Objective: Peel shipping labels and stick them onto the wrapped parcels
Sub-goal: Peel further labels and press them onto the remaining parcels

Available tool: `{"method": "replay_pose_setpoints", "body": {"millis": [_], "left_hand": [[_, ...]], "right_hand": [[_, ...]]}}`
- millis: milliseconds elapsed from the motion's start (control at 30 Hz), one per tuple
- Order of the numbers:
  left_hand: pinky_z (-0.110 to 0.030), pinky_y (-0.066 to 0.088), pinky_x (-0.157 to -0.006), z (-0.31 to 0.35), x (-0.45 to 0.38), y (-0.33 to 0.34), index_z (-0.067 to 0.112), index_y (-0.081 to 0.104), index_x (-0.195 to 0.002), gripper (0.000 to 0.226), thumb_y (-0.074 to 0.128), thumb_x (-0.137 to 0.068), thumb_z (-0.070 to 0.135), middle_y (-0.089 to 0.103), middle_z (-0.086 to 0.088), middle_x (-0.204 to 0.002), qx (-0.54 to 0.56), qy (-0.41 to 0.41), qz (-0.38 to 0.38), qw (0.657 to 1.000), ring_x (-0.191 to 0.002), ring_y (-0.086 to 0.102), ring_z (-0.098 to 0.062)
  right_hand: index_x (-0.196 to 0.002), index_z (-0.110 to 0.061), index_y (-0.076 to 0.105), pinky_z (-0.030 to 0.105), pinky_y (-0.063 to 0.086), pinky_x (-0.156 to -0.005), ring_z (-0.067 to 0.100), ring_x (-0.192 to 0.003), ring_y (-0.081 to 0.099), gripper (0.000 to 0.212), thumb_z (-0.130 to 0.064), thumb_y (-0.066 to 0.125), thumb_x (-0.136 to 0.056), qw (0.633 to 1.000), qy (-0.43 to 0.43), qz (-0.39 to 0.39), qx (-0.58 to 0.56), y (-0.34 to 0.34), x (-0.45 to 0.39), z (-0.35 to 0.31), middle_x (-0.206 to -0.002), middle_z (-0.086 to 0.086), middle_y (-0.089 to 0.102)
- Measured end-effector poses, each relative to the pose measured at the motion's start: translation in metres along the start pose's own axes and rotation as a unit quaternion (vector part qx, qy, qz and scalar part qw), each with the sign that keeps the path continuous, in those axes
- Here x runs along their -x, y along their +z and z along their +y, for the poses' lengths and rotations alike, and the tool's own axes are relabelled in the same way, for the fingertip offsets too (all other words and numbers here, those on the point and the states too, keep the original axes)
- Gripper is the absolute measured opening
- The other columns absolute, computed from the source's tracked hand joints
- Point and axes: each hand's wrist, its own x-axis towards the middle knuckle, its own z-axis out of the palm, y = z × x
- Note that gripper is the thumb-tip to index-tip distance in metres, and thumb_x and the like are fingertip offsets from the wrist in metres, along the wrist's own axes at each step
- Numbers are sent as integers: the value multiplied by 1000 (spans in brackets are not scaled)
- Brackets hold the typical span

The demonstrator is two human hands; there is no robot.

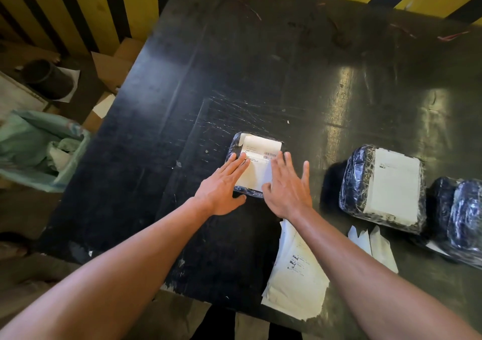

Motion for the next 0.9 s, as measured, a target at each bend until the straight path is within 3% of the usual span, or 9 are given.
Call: {"method": "replay_pose_setpoints", "body": {"millis": [100,267,367,533,733,900], "left_hand": [[-41,31,-127,-1,0,0,30,-5,-167,98,61,-98,52,-15,15,-174,-5,6,-13,1000,-159,-18,-7],[-48,28,-128,-4,-1,-2,29,-6,-167,100,62,-97,52,-16,13,-174,-29,9,-28,999,-160,-17,-10],[-46,29,-127,-2,-1,-2,28,-7,-167,102,62,-97,53,-17,12,-174,-31,3,-37,999,-159,-18,-10],[-49,26,-129,-4,-3,1,28,-6,-167,101,62,-97,52,-16,11,-174,-26,10,-37,999,-159,-18,-11],[-50,6,-130,-10,-7,2,29,-11,-166,104,62,-97,53,-21,10,-173,-62,29,-55,996,-159,-20,-14],[-55,-8,-130,3,3,16,17,-21,-164,107,51,-98,59,-30,-5,-171,-180,50,-35,982,-157,-28,-25]], "right_hand": [[-167,-15,-5,62,-10,-127,18,-161,-17,78,-38,29,-101,997,-79,-20,3,17,20,-18,-176,2,-15],[-168,-17,0,66,-6,-126,18,-163,-7,78,-40,23,-97,999,-27,-12,23,26,40,-1,-176,-1,-7],[-167,-17,-1,64,-9,-126,22,-162,-11,76,-43,25,-101,999,-5,-21,28,20,47,7,-176,1,-9],[-167,-17,-8,62,-6,-128,20,-160,-21,83,-42,36,-101,995,-88,-37,-20,28,47,-33,-175,1,-20],[-166,-18,-11,62,-6,-128,20,-160,-19,83,-43,35,-103,998,-56,-38,16,43,71,-10,-173,0,-23],[-167,-17,-6,55,-4,-130,17,-161,-16,80,-41,36,-103,997,-51,-21,-54,30,62,-13,-175,-1,-17]]}}
